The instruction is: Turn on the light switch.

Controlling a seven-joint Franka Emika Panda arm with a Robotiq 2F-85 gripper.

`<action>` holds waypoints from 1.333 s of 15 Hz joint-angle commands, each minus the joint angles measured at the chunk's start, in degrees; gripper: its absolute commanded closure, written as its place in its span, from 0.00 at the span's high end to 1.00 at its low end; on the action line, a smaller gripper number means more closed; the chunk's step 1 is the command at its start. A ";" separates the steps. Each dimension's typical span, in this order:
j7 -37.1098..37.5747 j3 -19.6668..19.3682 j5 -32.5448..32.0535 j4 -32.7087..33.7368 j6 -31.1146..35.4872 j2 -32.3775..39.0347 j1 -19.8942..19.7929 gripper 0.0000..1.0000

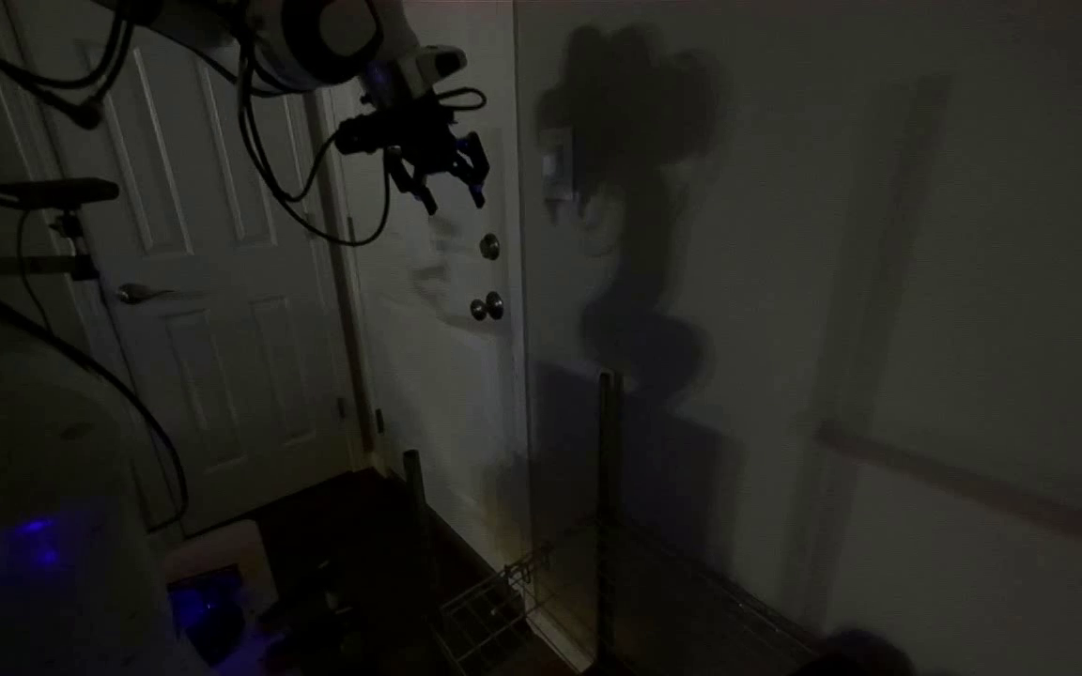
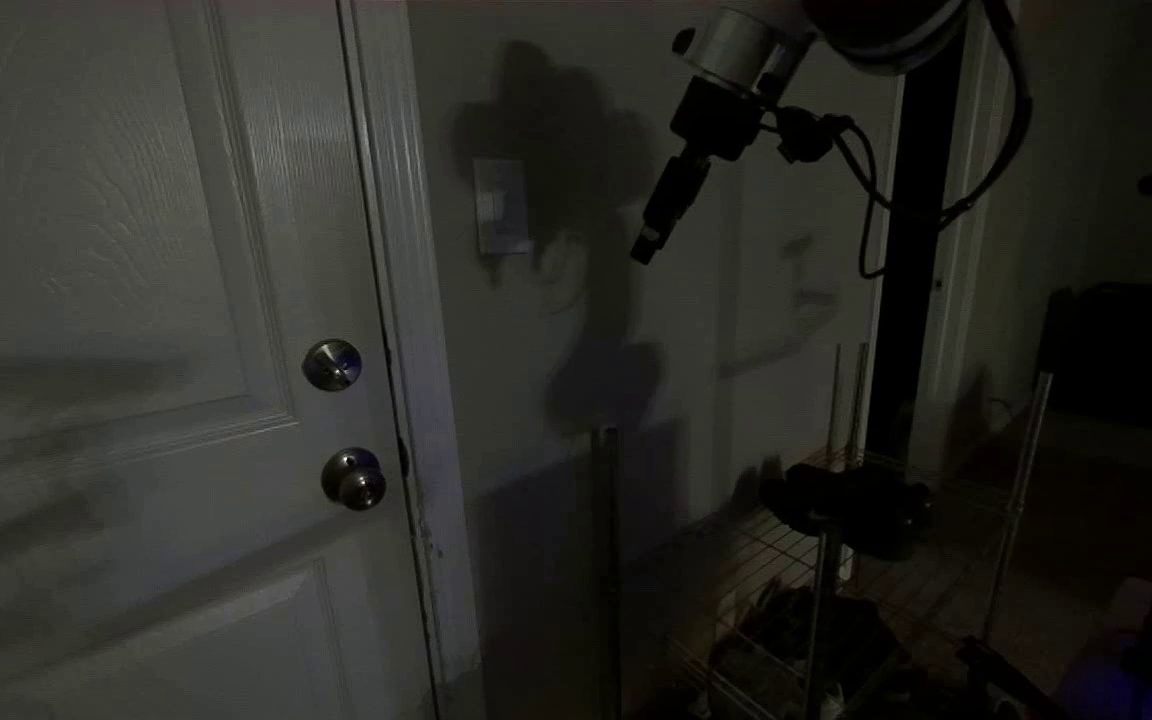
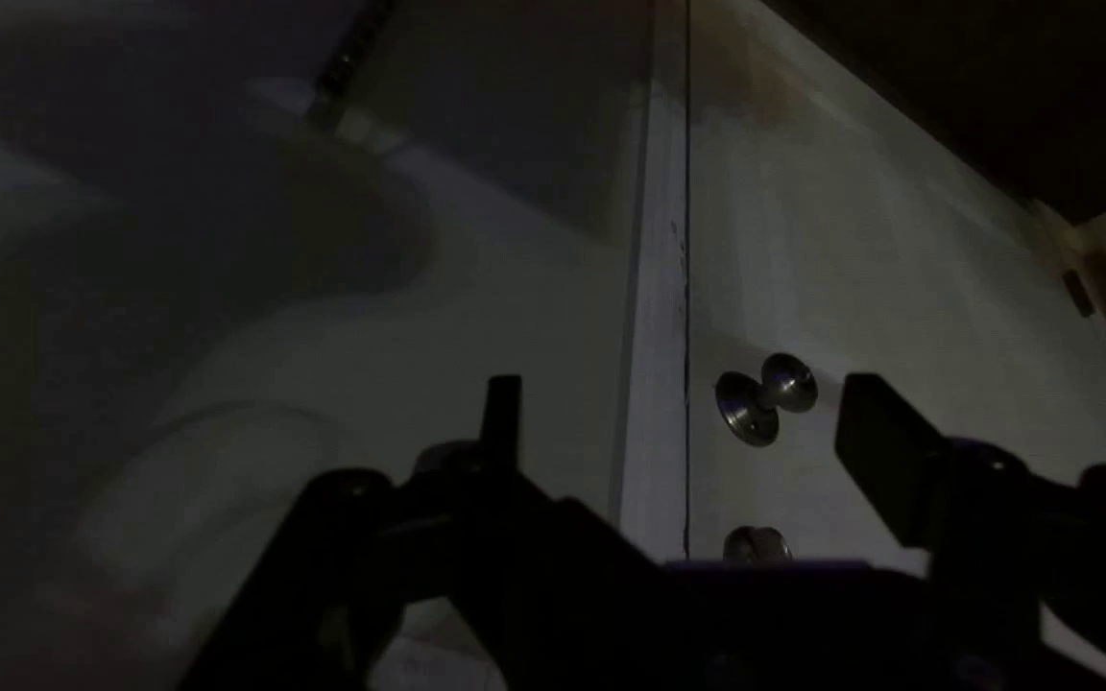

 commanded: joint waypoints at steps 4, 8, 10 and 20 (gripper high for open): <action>6.31 2.09 -5.40 10.38 5.77 11.18 -3.27 0.33; 9.33 2.61 -8.01 15.03 7.64 15.37 -4.56 0.08; 10.59 2.90 -8.68 16.91 8.49 16.77 -4.69 0.01; 16.56 4.07 -15.27 27.12 8.20 24.05 -4.86 0.00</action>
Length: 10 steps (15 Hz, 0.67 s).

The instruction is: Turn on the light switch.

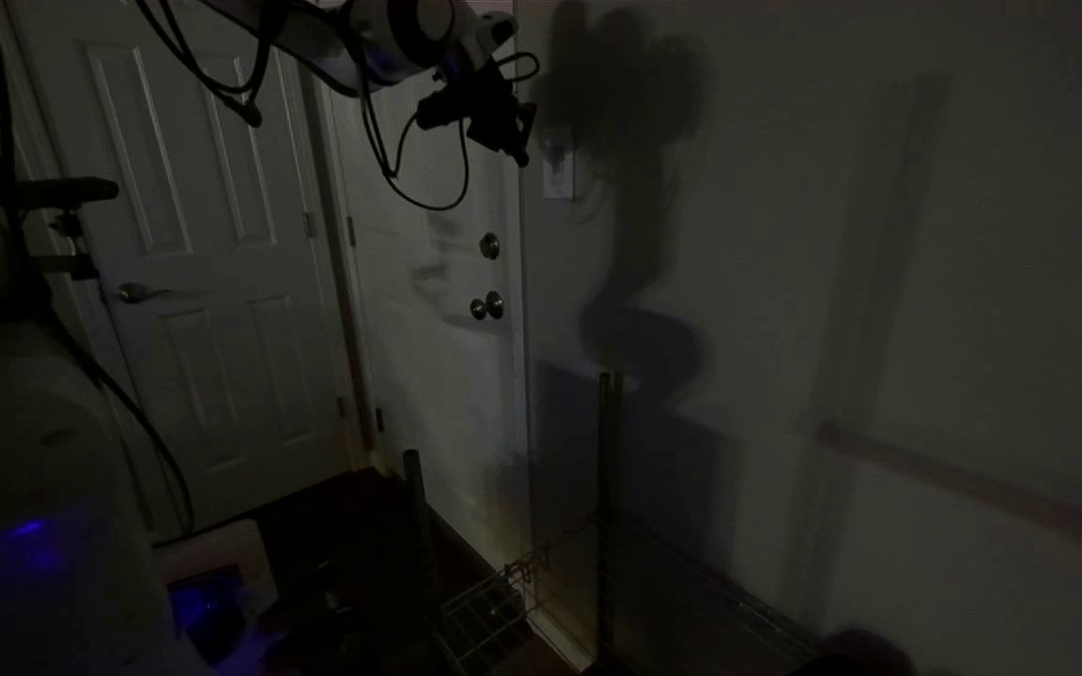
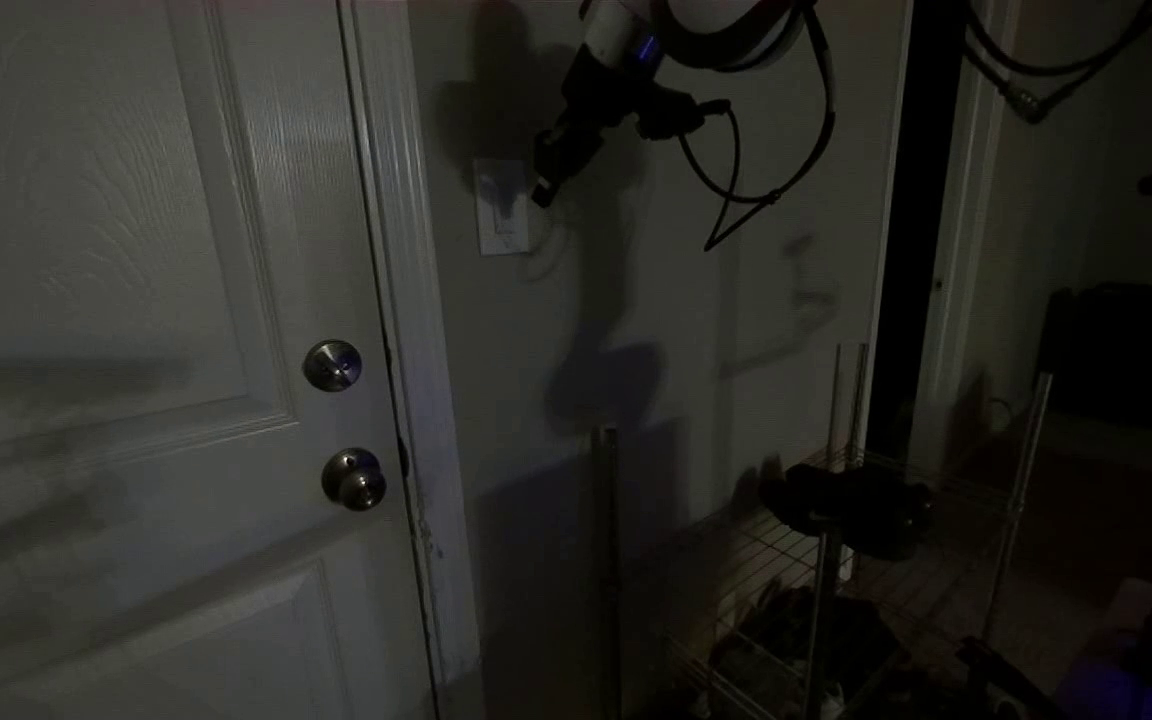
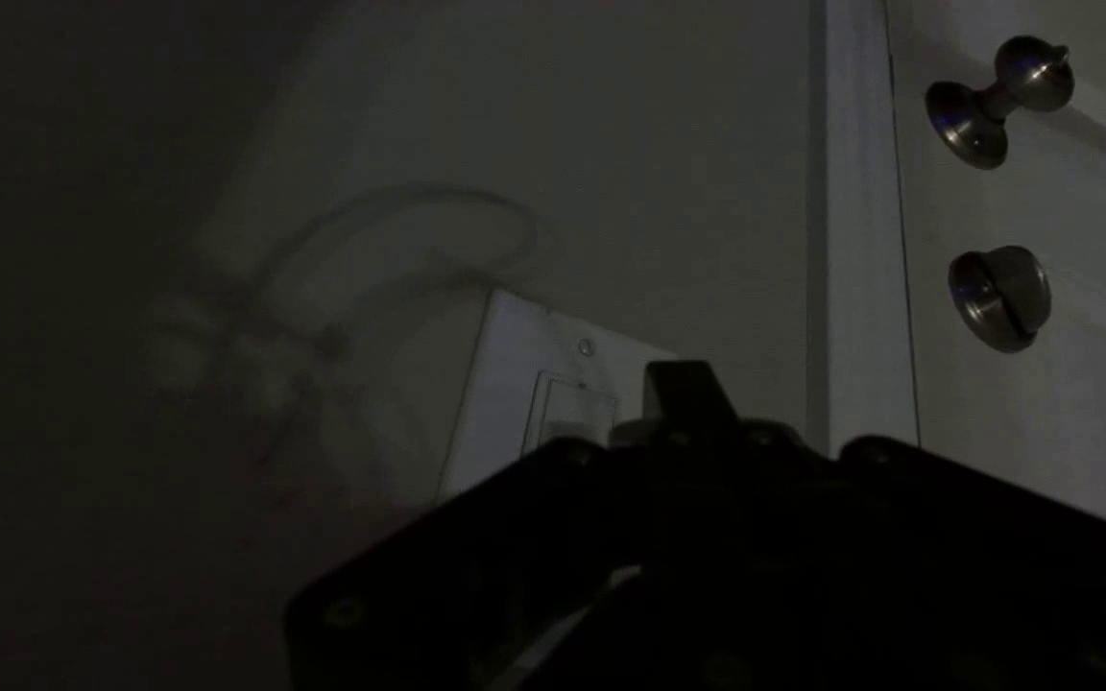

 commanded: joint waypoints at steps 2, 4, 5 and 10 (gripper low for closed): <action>3.85 1.02 -4.85 6.01 0.19 5.34 -0.80 0.00; 5.43 0.91 -7.03 8.46 0.14 7.40 -0.50 0.00; 6.56 0.80 -8.51 9.73 0.21 8.44 -0.34 0.00; 10.81 -0.12 -13.60 14.47 -0.07 12.21 0.73 0.00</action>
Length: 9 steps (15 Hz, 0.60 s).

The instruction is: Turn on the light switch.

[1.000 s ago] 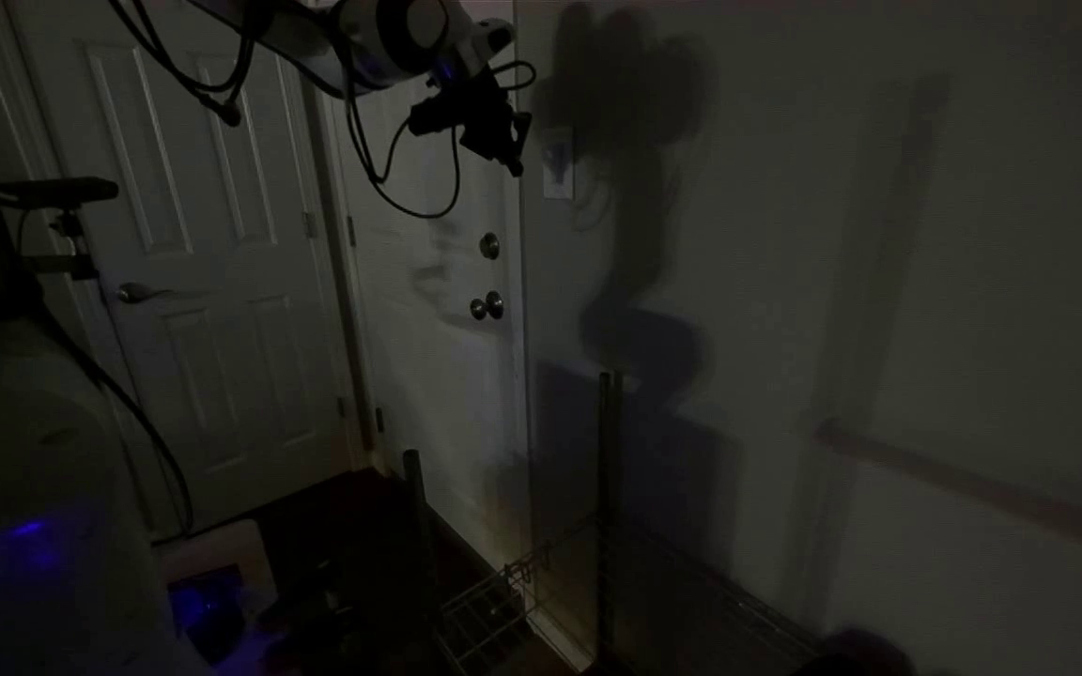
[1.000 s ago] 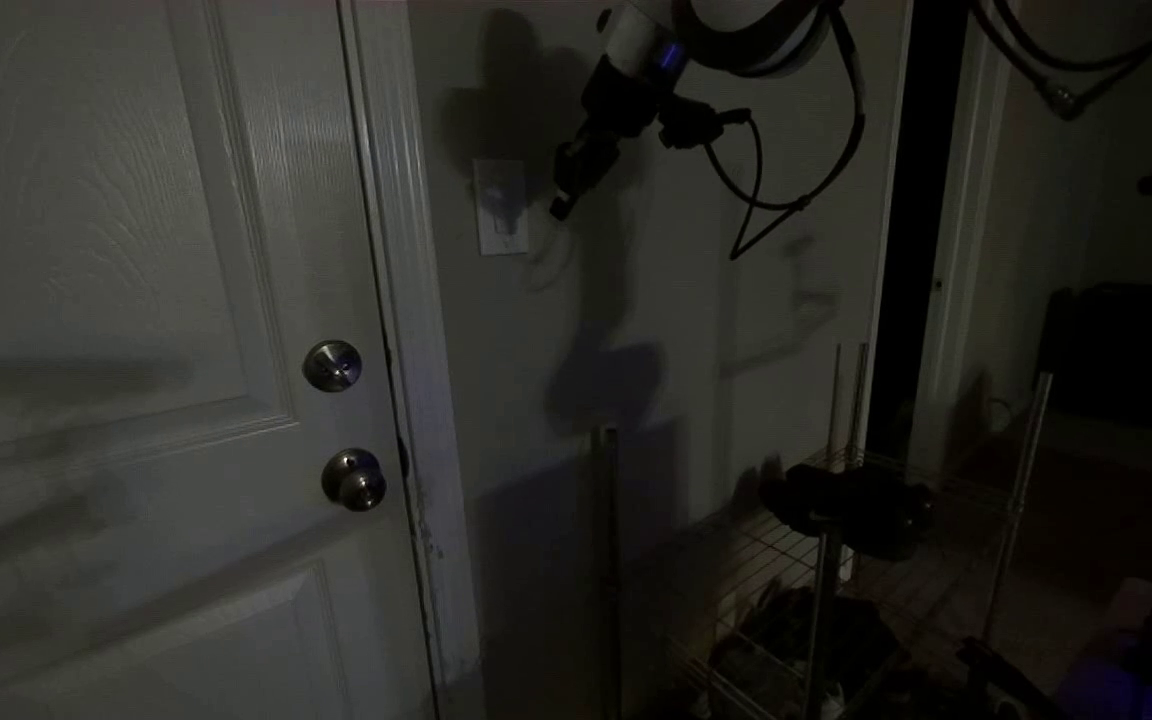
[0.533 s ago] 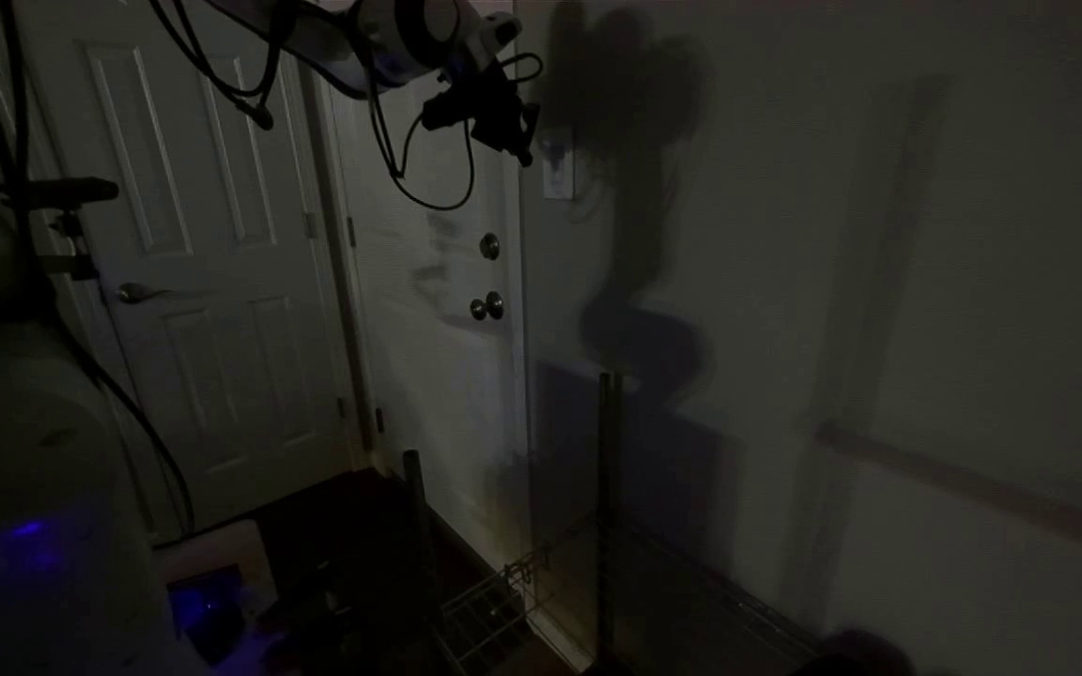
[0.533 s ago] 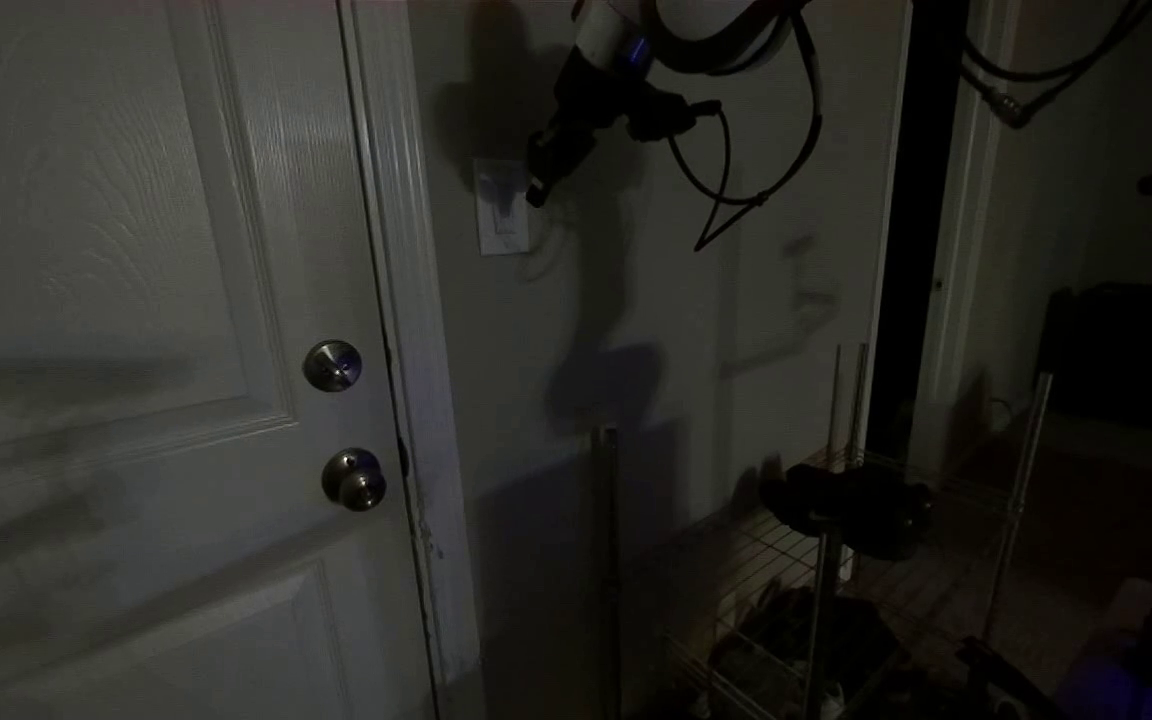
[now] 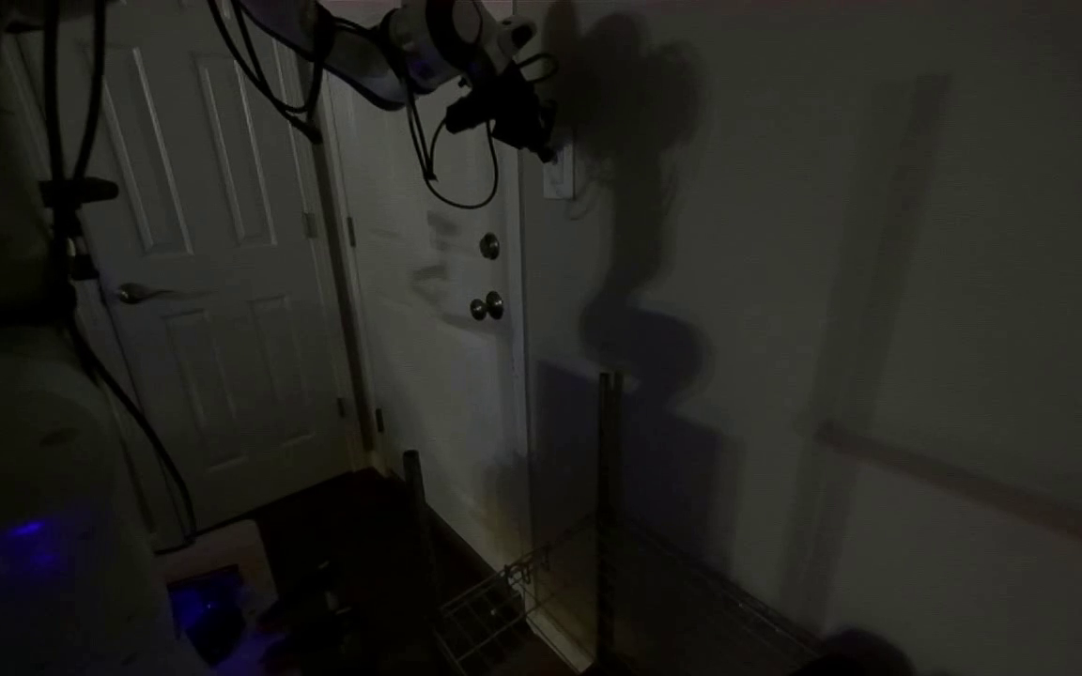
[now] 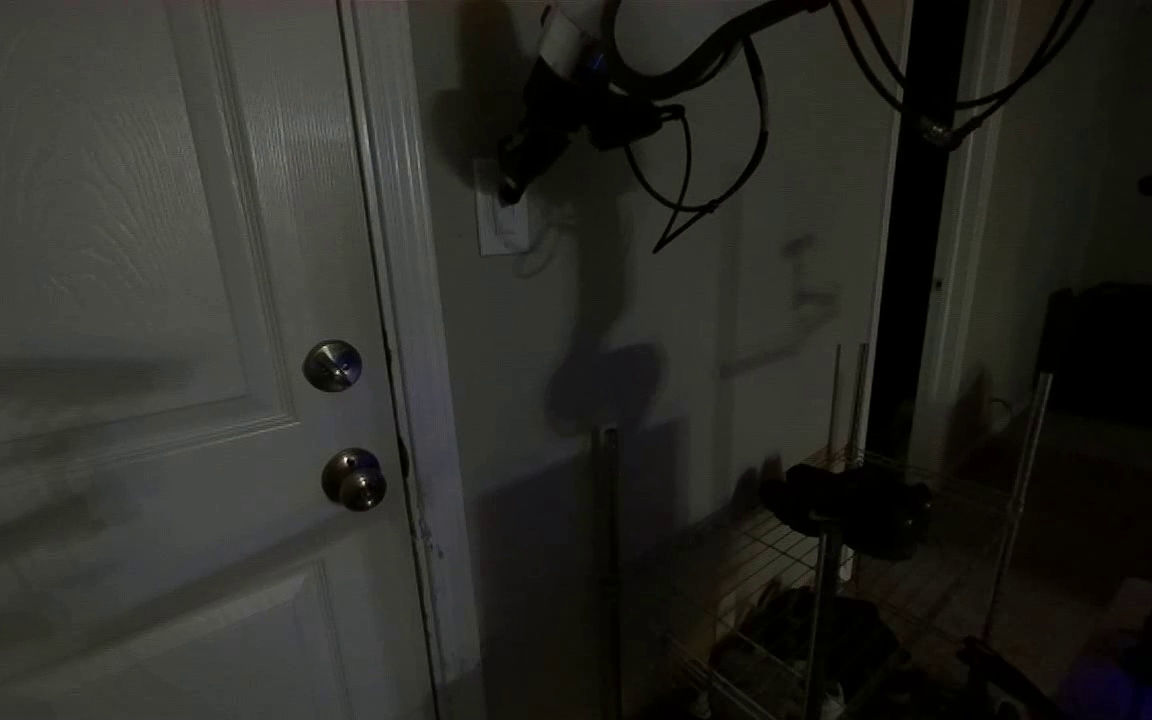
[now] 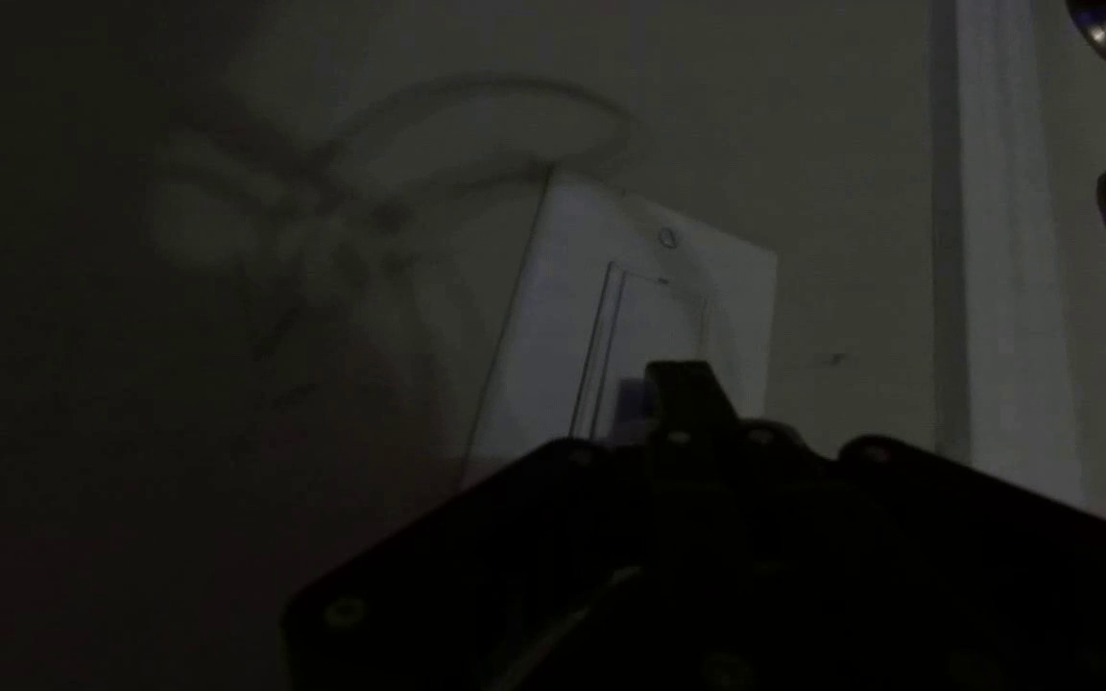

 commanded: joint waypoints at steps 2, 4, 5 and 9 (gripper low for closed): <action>5.17 -0.66 -5.47 4.33 -0.31 3.22 0.94 0.00; 6.90 -0.79 -7.40 4.45 -0.62 3.17 1.25 0.00; 7.43 -0.82 -7.77 4.36 -0.82 3.05 1.38 0.00; 7.39 -0.75 -6.19 1.44 -2.28 0.35 1.09 0.00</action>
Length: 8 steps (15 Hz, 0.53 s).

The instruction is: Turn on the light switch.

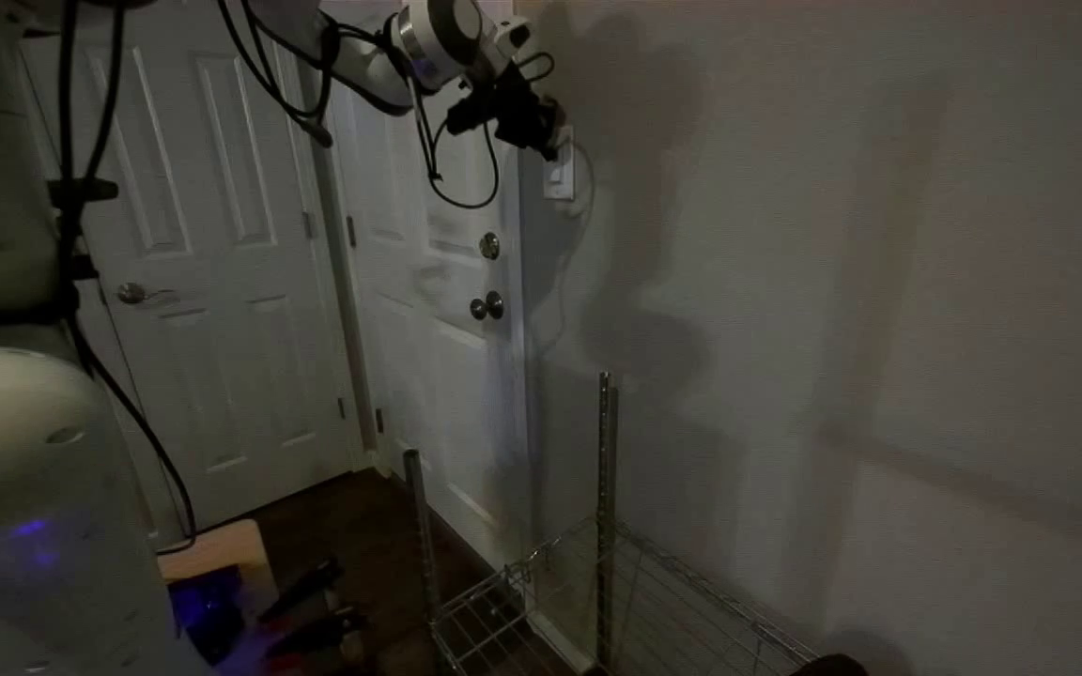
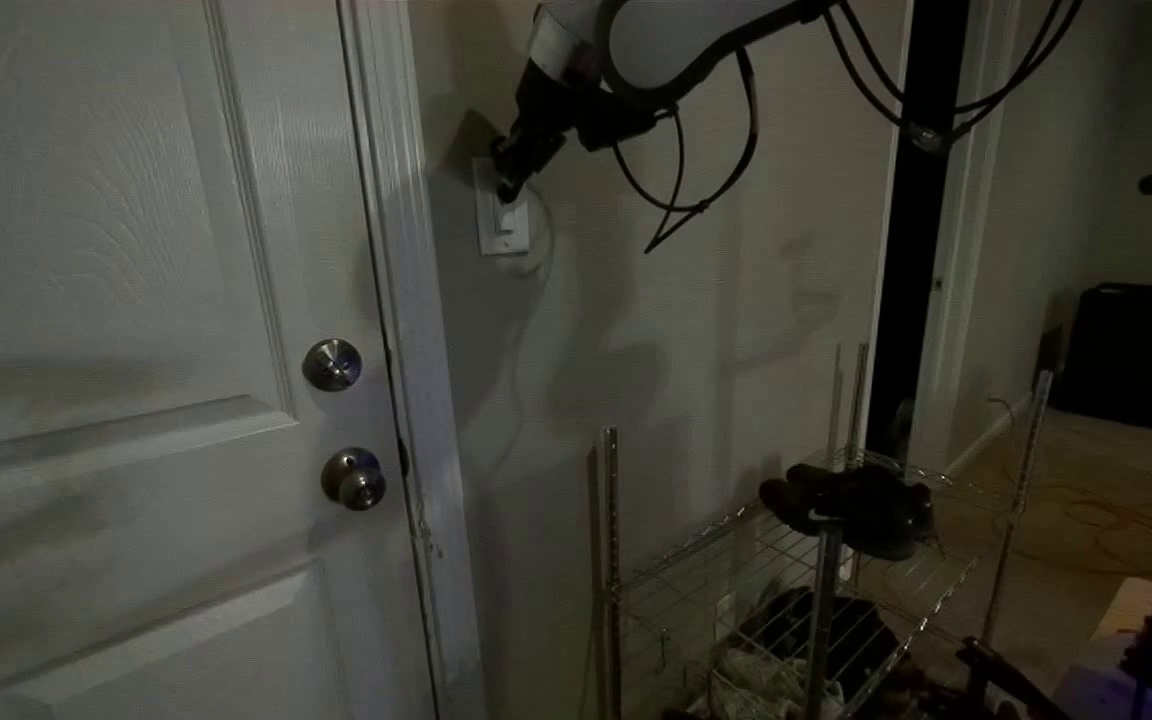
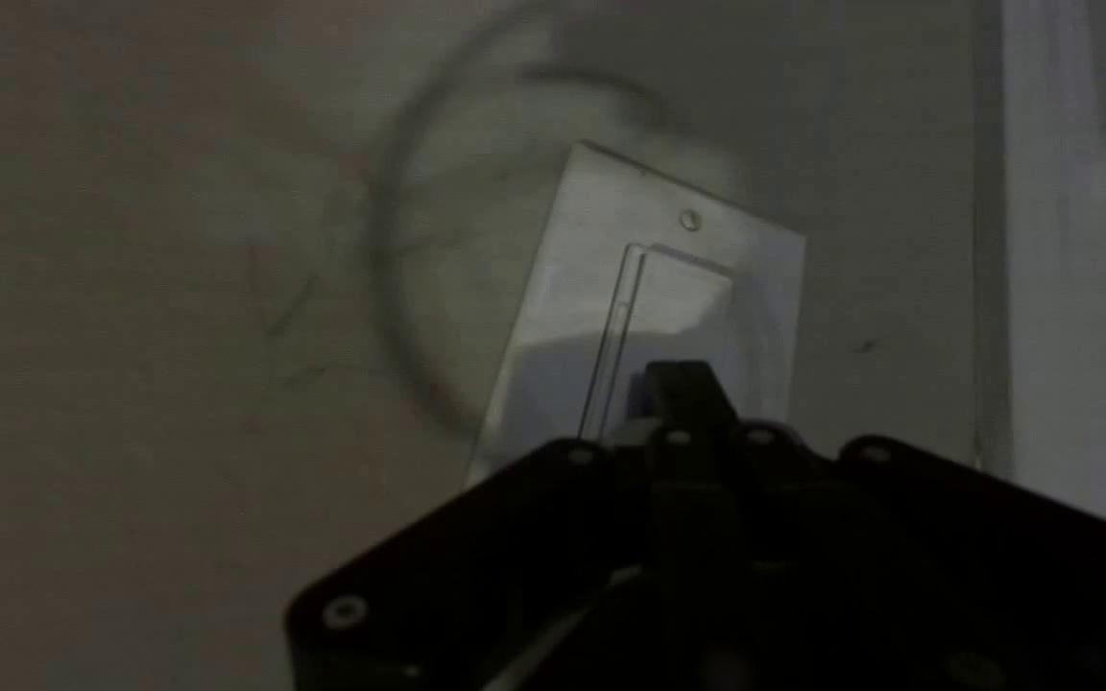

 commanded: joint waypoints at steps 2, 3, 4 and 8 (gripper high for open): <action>0.73 -0.72 1.24 -4.15 0.32 -4.04 -0.49 0.00; -0.15 -0.74 2.38 -5.29 0.75 -4.99 -0.77 0.00; -0.97 -0.90 3.96 -7.37 1.51 -6.62 -1.23 0.00; -2.89 -1.14 9.85 -12.83 1.76 -11.09 -1.93 0.00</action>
